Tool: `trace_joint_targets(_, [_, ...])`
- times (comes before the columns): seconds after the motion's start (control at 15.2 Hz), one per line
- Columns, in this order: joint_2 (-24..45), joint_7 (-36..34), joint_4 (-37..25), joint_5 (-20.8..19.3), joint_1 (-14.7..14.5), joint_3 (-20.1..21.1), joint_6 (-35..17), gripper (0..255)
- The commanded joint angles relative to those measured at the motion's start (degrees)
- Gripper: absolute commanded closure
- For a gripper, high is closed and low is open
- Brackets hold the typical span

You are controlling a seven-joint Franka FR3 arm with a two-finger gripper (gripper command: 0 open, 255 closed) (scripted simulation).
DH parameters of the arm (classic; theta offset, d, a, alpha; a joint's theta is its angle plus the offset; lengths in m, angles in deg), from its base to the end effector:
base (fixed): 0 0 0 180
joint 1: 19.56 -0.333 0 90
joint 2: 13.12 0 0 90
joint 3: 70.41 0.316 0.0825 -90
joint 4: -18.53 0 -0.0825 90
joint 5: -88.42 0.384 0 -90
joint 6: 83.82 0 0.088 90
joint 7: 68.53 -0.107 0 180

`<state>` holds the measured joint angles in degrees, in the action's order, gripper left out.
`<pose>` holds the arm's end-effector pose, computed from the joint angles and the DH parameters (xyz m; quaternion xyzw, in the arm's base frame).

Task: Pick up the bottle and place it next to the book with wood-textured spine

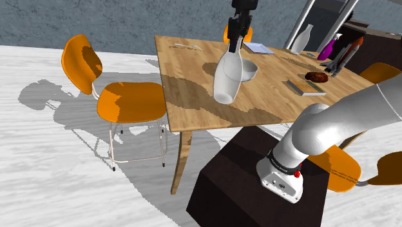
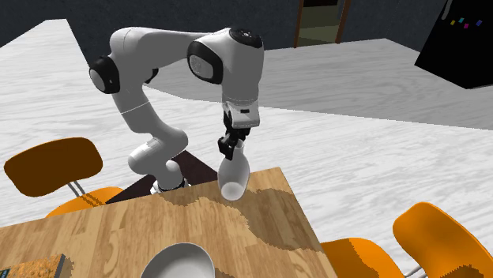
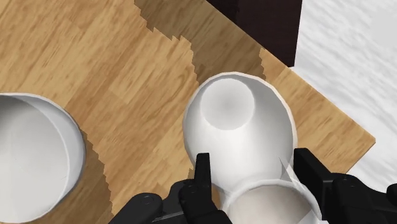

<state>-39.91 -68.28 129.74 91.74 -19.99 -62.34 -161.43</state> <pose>0.3743 0.0779 0.6526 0.9956 0.0712 -0.0612 0.0069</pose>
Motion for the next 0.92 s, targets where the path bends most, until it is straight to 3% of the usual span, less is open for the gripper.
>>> trace_joint_targets(0.0, [0.53,-0.20,-1.94,0.01,-0.01,0.09,1.40,255])
trace_joint_targets(0.53, [3.38,-0.50,-10.97,-0.27,0.15,0.09,7.59,255])
trace_joint_targets(0.86, [-2.81,4.25,-5.91,-1.84,1.05,-3.48,8.82,255])
